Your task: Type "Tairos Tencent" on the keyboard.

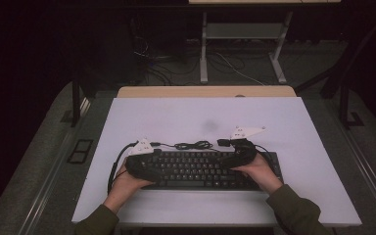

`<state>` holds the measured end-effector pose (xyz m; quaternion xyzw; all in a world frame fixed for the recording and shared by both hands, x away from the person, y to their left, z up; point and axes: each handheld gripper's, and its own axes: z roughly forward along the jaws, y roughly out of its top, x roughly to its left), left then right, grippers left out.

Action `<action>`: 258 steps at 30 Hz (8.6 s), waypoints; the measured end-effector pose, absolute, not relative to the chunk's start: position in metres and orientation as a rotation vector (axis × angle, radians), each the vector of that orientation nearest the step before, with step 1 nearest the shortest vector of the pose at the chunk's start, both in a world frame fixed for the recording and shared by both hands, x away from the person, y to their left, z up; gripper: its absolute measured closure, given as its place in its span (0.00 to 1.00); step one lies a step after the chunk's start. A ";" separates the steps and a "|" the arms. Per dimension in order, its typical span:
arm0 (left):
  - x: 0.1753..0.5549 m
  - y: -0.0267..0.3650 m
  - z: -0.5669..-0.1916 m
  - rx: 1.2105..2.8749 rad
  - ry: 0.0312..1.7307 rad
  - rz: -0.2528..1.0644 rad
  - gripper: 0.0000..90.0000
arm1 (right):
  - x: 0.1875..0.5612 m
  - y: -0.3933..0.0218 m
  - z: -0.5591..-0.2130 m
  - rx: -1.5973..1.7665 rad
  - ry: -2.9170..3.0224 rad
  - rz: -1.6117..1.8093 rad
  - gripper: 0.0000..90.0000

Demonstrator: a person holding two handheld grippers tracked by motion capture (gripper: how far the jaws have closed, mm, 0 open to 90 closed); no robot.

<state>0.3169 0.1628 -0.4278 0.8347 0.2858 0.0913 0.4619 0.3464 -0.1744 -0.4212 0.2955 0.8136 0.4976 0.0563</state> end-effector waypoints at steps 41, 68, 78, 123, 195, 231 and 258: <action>0.316 0.163 -0.427 2.043 0.721 0.246 0.08 | 0.337 -0.146 -0.433 0.794 2.667 1.370 0.99; 0.317 0.163 -0.428 2.046 0.720 0.247 0.08 | 0.337 -0.141 -0.438 0.786 2.686 1.310 0.98; 0.316 0.164 -0.427 2.044 0.718 0.251 0.08 | 0.339 -0.149 -0.430 0.804 2.640 1.370 0.87; 0.307 0.191 -0.418 2.023 0.671 0.153 0.89 | 0.344 -0.161 -0.425 0.832 2.517 1.490 0.29; 0.314 0.170 -0.427 2.104 0.695 0.141 0.73 | 0.342 -0.160 -0.425 0.831 2.523 1.476 0.29; 0.299 0.155 -0.424 2.116 0.565 -0.018 0.96 | 0.342 -0.162 -0.427 0.842 2.523 1.470 0.29; 0.299 0.141 -0.436 2.221 0.508 -0.041 0.99 | 0.343 -0.163 -0.427 0.846 2.517 1.474 0.29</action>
